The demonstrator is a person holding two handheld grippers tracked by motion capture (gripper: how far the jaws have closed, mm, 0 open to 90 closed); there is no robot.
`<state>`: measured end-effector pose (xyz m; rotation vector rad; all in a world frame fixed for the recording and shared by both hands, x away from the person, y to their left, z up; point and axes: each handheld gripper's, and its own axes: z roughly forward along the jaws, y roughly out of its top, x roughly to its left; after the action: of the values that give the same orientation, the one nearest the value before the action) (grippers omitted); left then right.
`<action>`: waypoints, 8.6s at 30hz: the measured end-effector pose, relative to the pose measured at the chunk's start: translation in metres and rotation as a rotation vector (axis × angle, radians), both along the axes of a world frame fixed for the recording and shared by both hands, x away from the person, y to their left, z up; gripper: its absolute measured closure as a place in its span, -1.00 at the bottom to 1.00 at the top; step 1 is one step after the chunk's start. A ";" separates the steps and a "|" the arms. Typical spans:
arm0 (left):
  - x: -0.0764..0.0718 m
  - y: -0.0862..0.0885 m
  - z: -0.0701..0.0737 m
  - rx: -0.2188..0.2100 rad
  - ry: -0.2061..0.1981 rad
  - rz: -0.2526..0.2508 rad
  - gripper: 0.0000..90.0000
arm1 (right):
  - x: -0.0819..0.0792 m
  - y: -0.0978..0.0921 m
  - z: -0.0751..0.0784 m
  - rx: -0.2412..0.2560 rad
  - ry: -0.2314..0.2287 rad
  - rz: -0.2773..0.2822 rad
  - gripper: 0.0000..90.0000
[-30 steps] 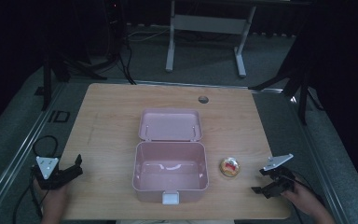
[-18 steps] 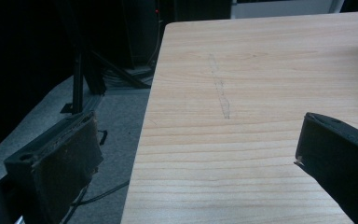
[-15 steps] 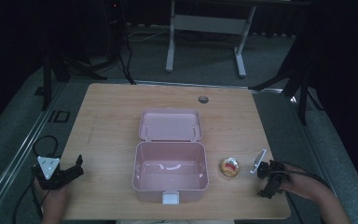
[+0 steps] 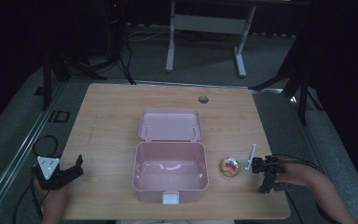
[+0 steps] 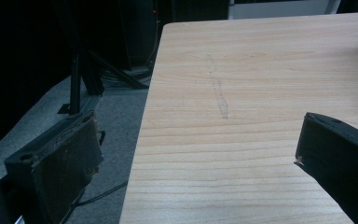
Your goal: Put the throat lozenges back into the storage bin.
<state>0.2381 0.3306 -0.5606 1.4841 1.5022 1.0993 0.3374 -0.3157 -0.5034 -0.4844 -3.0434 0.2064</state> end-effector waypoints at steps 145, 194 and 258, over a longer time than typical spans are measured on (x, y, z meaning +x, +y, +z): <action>0.001 0.003 0.000 -0.029 0.012 -0.047 -0.99 | 0.012 0.228 0.130 0.080 -0.033 0.405 -0.56; 0.001 0.003 0.000 -0.028 0.016 -0.047 -0.99 | 0.006 0.247 0.050 0.115 0.055 0.406 -0.64; 0.001 0.003 0.000 -0.025 0.018 -0.049 -0.99 | 0.049 0.007 -0.034 0.701 -0.727 -0.564 -0.74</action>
<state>0.2396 0.3333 -0.5604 1.5097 1.4789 1.0369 0.3859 -0.3088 -0.5373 -1.5329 -3.0580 -1.2446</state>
